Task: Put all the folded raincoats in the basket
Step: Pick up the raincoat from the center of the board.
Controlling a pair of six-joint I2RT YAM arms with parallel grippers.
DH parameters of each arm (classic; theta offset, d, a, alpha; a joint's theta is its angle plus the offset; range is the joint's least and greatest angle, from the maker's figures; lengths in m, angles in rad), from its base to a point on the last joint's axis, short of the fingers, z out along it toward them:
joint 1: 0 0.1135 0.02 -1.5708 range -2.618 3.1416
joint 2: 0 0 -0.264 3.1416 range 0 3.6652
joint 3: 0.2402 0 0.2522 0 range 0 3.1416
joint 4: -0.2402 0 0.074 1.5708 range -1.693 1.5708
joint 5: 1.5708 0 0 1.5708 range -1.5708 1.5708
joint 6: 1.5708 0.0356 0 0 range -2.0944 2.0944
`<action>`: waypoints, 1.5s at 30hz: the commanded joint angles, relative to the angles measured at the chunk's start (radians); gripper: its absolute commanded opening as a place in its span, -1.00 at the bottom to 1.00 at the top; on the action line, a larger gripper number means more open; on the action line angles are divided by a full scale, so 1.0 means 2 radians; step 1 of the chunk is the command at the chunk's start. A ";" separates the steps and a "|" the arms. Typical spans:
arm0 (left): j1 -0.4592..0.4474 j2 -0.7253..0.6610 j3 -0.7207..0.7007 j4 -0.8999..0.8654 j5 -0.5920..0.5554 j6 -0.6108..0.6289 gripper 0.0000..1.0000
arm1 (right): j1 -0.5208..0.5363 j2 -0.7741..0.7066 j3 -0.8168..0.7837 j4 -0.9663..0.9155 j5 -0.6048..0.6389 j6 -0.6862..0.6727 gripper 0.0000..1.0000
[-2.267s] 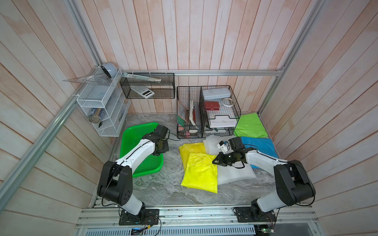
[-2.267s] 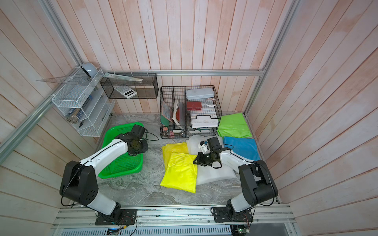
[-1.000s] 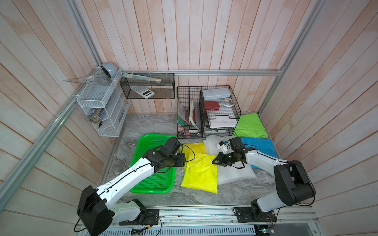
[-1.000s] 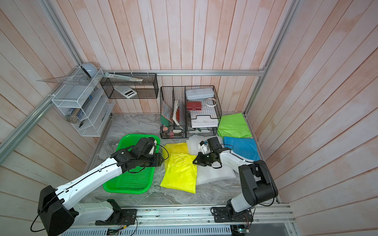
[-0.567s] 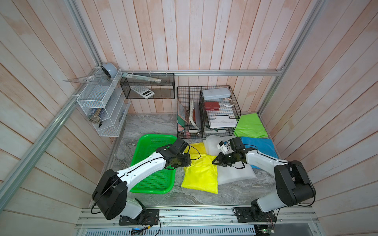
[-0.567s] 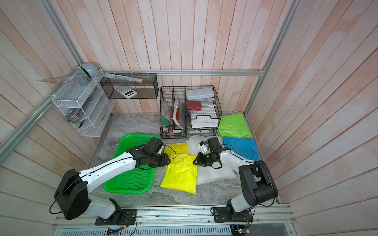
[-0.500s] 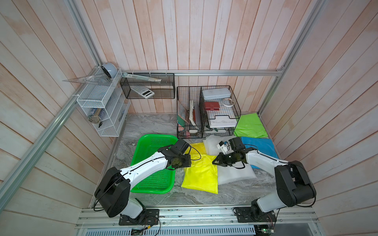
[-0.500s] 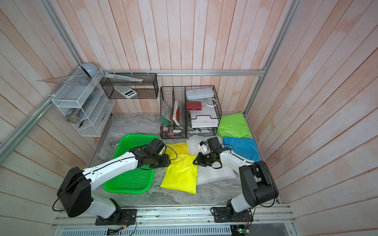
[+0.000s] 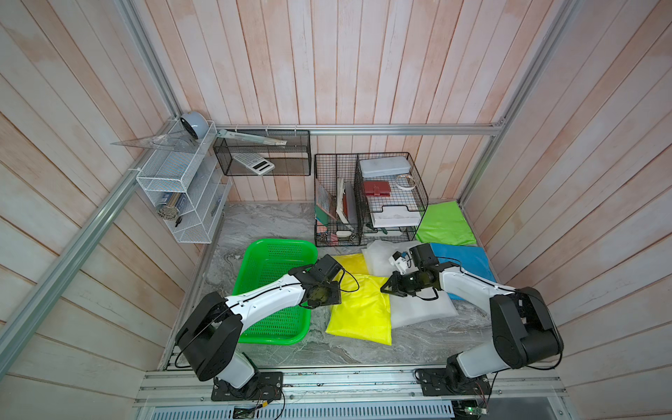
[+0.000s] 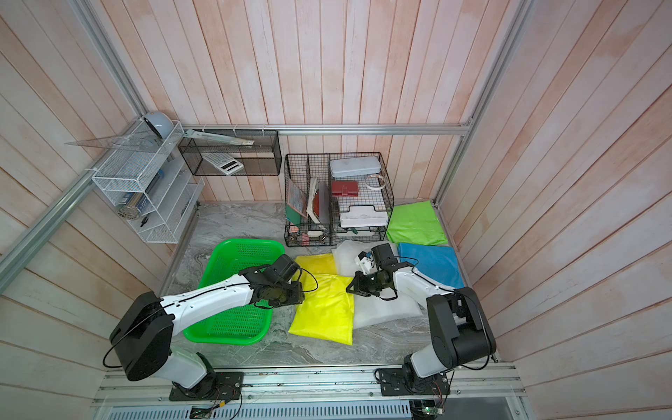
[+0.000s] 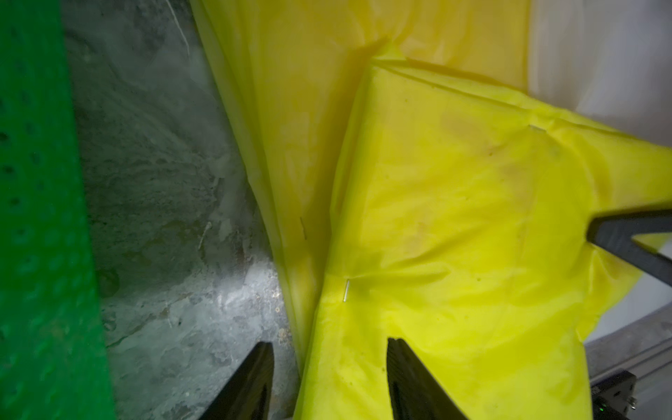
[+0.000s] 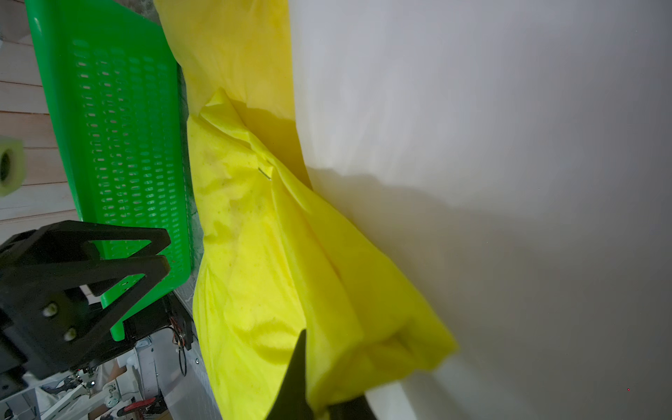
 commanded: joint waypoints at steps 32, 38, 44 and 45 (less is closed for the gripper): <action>-0.016 0.000 -0.051 0.058 0.029 -0.042 0.09 | -0.060 -0.040 0.015 -0.049 0.034 -0.024 -0.87; -0.017 0.001 -0.061 0.087 0.058 -0.053 0.05 | -0.060 -0.031 0.010 -0.036 0.027 -0.021 -0.87; -0.021 0.007 -0.068 0.119 0.083 -0.065 -0.01 | -0.060 -0.026 0.009 -0.035 0.028 -0.021 -0.87; -0.021 0.009 -0.069 0.119 0.086 -0.065 -0.01 | -0.060 -0.026 0.010 -0.035 0.028 -0.021 -0.87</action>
